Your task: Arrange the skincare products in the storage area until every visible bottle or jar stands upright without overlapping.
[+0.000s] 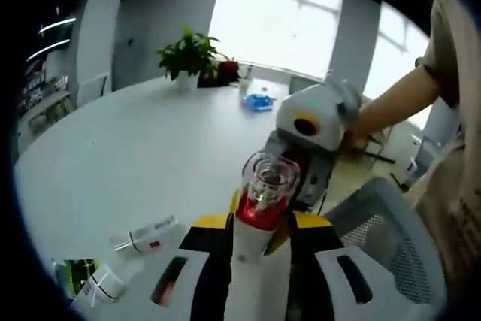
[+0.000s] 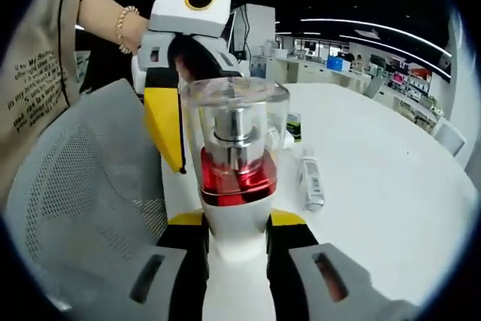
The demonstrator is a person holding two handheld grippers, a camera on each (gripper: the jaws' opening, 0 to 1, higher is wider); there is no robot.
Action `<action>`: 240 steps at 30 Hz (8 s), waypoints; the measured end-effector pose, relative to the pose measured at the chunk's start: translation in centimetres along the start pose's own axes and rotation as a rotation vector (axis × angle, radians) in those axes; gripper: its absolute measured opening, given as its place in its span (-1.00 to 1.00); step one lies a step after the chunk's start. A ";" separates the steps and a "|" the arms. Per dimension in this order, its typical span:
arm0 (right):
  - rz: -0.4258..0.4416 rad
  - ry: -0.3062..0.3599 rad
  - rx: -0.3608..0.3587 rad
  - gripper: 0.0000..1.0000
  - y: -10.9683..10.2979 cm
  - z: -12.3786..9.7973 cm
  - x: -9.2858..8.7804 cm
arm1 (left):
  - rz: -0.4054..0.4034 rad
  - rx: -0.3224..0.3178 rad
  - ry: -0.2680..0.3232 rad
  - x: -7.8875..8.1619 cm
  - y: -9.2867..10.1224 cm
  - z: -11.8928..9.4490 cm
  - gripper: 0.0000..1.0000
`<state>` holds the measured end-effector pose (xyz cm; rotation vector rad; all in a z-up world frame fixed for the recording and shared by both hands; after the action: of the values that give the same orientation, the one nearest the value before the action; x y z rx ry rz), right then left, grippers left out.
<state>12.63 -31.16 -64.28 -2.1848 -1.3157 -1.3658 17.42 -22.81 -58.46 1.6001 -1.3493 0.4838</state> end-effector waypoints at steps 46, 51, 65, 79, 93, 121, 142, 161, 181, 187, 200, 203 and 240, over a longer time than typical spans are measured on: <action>-0.063 -0.029 0.067 -0.42 13.9 4.0 -1.9 | -0.025 0.097 0.029 6.1 -12.1 3.9 -0.43; -0.048 -0.071 0.042 -0.36 13.4 4.1 -1.9 | -0.031 0.111 0.027 6.0 -12.1 3.7 -0.42; 0.019 -0.113 -0.057 0.15 11.6 2.7 -0.6 | -0.093 0.175 0.071 5.0 -10.0 0.7 0.03; 0.160 -0.080 -0.267 0.48 8.2 -0.5 1.4 | -0.191 0.226 0.153 2.1 -6.7 -3.8 0.46; 0.183 0.002 -0.368 0.72 4.0 -4.2 5.8 | -0.323 0.300 0.274 -0.4 -2.4 -9.5 0.80; 0.055 0.125 -0.277 0.99 0.4 -8.7 11.4 | -0.434 0.685 0.580 -3.2 6.0 -18.7 0.94; 0.053 0.085 -0.253 0.99 1.7 -6.2 13.5 | -0.358 0.705 0.485 -5.1 5.3 -20.7 0.94; -0.066 -0.047 -0.083 0.95 5.9 3.2 14.9 | -0.404 0.741 0.425 -10.6 2.7 -21.3 0.94; -0.192 -0.205 0.125 0.91 8.2 16.1 13.6 | -0.435 0.713 0.432 -11.9 2.3 -19.8 0.94; -0.201 -0.258 0.152 0.89 8.6 19.0 12.8 | -0.444 0.717 0.439 -12.4 2.2 -20.3 0.94; -0.295 -0.346 0.158 0.44 9.1 23.9 11.2 | -0.446 0.693 0.434 -12.5 2.5 -20.1 0.94; -0.305 -0.373 0.166 0.36 9.1 24.9 10.6 | -0.450 0.688 0.438 -12.6 2.5 -20.2 0.94; -0.188 -0.403 0.109 -0.42 8.9 26.5 10.7 | -0.440 0.663 0.424 -12.5 2.7 -20.1 0.91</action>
<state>36.96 -14.00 -67.50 -2.3918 -1.7269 -0.9076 16.43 0.97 -57.79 2.0969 -0.5039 0.9939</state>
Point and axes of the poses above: the point that each gripper's makers call its tool centre point, and the gripper's own axes: z roughly forward along the fingers, y roughly to its right, x roughly out of its top, the point moved 7 cm from there along -z, roughly backward along the fingers, and after that the axes turned 14 degrees about -z, right-handed, at the moved point
